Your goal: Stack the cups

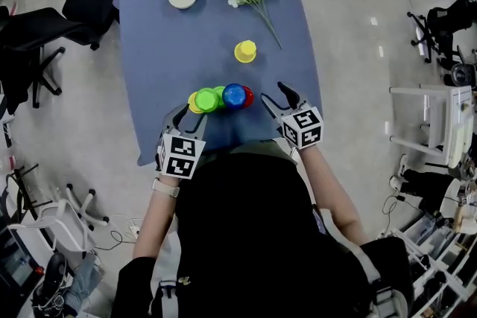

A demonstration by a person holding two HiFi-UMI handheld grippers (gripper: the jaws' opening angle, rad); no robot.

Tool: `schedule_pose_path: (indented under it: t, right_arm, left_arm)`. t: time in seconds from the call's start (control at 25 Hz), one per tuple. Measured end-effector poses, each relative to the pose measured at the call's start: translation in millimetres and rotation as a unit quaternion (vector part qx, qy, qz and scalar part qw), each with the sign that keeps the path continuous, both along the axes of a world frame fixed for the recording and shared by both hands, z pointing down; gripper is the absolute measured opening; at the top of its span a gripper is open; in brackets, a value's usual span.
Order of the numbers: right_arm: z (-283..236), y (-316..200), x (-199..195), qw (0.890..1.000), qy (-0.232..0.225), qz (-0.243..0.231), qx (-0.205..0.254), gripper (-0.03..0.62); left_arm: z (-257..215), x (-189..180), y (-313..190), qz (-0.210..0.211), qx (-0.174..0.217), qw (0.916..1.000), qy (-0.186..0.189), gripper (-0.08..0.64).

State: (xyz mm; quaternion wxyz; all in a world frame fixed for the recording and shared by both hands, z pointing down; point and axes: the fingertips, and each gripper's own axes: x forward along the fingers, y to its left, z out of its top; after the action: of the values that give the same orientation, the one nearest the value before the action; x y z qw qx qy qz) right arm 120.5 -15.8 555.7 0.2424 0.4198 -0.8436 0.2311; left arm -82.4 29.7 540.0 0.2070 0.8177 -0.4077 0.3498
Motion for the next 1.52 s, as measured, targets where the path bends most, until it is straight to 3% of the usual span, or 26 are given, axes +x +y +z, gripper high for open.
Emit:
schedule_pose_path:
  t: [0.36, 0.84, 1.2, 1.52]
  right_arm:
    - [19, -63, -13, 0.999, 0.009, -0.031, 0.004, 0.267]
    - [58, -115, -43, 0.997, 0.035, -0.066, -0.010, 0.267]
    - [75, -135, -54, 0.996, 0.057, -0.068, -0.008, 0.253]
    - [65, -131, -56, 0.996, 0.055, -0.074, 0.005, 0.232]
  left_arm:
    - [5, -26, 12, -0.092, -0.005, 0.9957, -0.006, 0.198]
    - [21, -61, 42, -0.194, -0.044, 0.9798, -0.014, 0.196]
    - [28, -68, 63, -0.228, -0.060, 0.9716, -0.018, 0.196]
    - [28, -71, 65, -0.228, -0.055, 0.9719, -0.018, 0.196]
